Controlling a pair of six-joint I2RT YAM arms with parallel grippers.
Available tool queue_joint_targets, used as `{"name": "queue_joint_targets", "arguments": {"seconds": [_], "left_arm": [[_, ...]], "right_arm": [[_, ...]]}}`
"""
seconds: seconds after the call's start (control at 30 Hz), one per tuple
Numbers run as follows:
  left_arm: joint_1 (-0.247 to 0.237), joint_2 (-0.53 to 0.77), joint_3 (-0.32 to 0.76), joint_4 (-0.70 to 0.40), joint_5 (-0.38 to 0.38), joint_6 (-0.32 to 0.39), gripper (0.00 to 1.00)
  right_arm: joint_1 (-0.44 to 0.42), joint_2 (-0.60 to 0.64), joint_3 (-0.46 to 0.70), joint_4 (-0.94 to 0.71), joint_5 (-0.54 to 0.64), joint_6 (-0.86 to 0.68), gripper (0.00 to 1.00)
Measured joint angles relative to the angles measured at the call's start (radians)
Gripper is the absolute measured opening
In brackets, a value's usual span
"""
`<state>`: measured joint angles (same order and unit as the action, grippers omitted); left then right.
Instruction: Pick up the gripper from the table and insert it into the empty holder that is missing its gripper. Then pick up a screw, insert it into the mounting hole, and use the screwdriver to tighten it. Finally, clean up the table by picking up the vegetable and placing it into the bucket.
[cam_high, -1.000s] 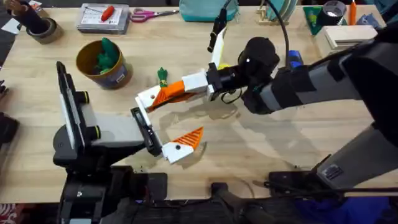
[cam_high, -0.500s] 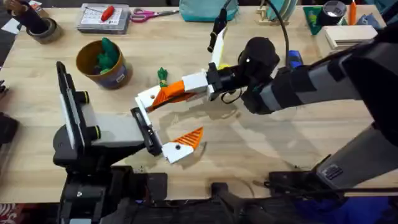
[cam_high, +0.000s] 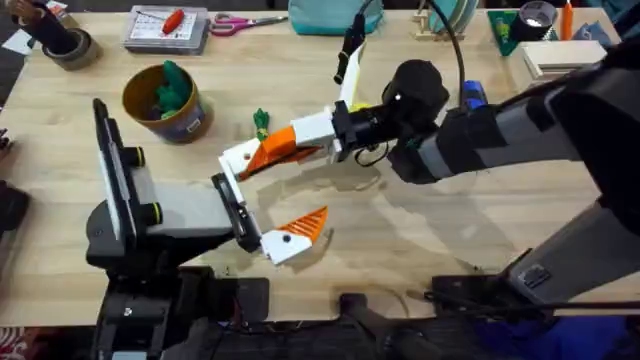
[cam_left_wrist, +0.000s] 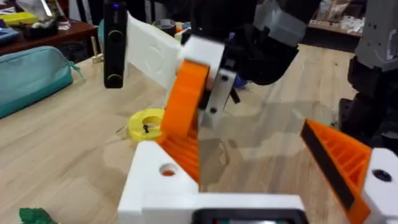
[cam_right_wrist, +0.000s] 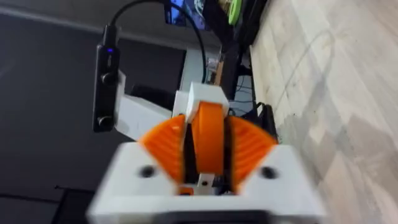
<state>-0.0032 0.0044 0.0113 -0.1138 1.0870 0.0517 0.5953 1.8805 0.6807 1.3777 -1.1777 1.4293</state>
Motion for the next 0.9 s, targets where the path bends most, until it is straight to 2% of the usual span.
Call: {"name": "queue_joint_targets", "arguments": {"seconds": [0.13,0.17,0.63,0.9], "left_arm": [[-0.001,0.000,0.000,-0.002,0.013,0.000,0.986],[-0.001,0.000,0.000,-0.002,0.014,0.000,0.986],[-0.001,0.000,0.000,-0.002,0.017,0.000,0.985],[-0.001,0.000,0.000,-0.002,0.017,0.000,0.985]], "right_arm": [[0.000,0.000,0.000,0.000,0.011,-0.002,0.909],[0.000,0.000,0.000,0.001,0.011,-0.004,0.972],[-0.005,0.000,0.000,-0.001,0.007,-0.005,0.996],[-0.050,0.000,0.000,-0.001,-0.029,-0.001,0.996]]}}
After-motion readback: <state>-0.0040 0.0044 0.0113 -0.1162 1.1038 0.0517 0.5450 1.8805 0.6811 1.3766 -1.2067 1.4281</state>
